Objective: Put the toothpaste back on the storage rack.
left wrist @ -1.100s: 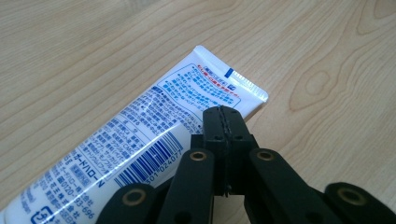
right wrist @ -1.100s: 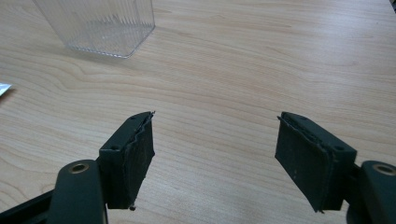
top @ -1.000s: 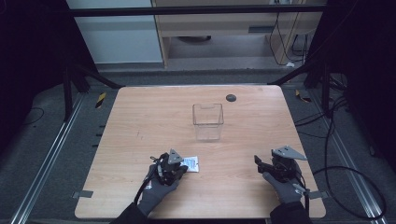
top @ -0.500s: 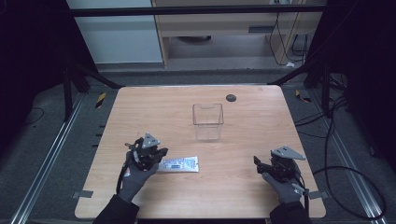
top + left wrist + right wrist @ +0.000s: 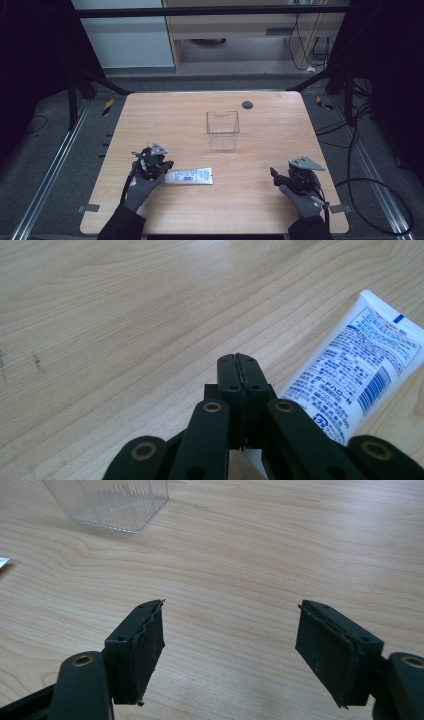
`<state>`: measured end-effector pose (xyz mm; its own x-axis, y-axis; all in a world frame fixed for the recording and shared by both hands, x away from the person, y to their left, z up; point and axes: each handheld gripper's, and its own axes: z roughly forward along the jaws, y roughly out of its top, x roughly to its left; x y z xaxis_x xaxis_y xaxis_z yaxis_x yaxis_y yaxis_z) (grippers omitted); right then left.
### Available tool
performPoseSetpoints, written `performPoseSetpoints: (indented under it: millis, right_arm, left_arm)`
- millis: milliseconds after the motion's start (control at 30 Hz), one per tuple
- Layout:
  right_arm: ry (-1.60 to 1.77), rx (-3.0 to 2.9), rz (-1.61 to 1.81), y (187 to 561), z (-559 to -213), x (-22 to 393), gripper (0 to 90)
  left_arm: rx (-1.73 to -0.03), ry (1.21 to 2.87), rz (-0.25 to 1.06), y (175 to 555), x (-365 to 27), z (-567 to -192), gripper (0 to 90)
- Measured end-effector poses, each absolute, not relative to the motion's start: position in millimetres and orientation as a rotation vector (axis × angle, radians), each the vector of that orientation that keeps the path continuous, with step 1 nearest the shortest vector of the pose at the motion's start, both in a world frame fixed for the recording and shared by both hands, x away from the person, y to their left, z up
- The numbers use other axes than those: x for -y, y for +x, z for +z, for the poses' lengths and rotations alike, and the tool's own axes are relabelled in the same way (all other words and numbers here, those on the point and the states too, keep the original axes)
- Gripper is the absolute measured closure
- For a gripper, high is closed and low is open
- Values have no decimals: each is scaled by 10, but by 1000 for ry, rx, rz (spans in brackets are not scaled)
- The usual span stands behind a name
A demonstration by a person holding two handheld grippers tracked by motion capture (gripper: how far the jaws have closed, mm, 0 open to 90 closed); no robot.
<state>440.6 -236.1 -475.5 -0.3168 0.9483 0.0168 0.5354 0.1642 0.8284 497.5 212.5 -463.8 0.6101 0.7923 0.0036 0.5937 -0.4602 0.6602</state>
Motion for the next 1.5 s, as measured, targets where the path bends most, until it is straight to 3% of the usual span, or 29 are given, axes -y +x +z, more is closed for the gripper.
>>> performPoseSetpoints:
  millis: [1500]
  right_arm:
    - [1426, -1900, 1022, 4397, -4760, 2416, 263]
  left_arm:
    - [-1046, 2243, 326, 4486, -2041, -4640, 875]
